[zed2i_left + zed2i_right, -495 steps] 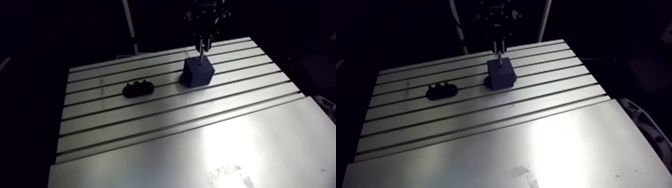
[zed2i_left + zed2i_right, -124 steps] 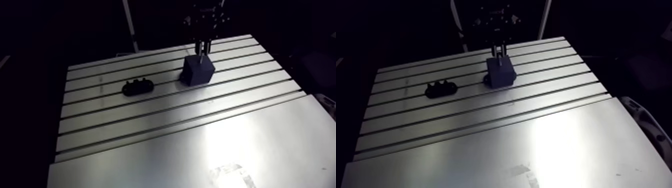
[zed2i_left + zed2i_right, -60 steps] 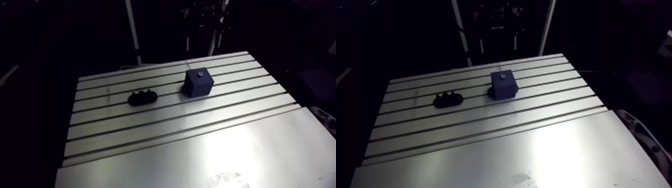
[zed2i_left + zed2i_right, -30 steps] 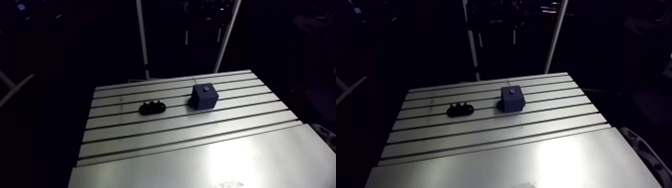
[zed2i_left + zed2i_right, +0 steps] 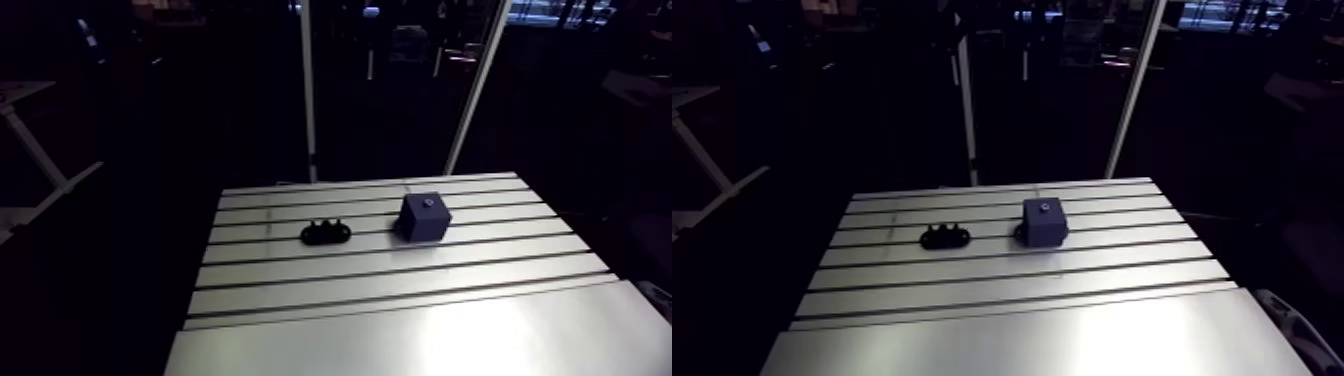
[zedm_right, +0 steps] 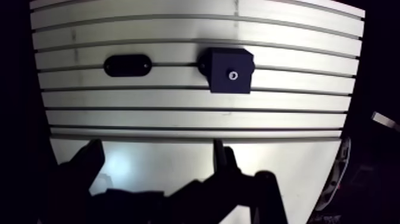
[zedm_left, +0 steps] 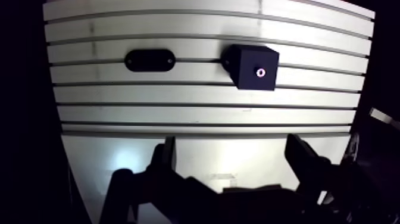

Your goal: Pick up the M10 bolt and insert it into the hole until fully seated.

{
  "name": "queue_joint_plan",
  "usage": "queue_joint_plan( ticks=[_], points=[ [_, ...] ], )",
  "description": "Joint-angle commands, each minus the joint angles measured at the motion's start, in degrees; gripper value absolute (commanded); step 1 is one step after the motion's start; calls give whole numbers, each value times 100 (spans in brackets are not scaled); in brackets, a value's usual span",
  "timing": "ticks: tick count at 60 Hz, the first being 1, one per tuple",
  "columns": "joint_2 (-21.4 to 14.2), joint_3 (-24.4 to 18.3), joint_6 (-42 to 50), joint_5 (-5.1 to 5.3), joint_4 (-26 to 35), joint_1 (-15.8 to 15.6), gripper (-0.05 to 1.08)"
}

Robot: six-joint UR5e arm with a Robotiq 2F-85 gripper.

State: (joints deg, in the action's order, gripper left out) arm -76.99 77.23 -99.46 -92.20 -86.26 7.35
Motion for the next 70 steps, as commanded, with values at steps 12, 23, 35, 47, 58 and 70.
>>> queue_joint_plan(
  ticks=[12, 23, 35, 47, 58, 70],
  points=[
    [-461, -479, 72, 181, 861, -278, 1],
    [-453, -470, 72, 172, 861, -287, 1],
    [-444, -417, 72, 181, 852, -287, 1],
    [-435, -407, 72, 181, 852, -287, 1],
    [-426, -423, 72, 165, 827, -287, 1],
    [-426, -425, 72, 146, 826, -287, 1]
  ],
)
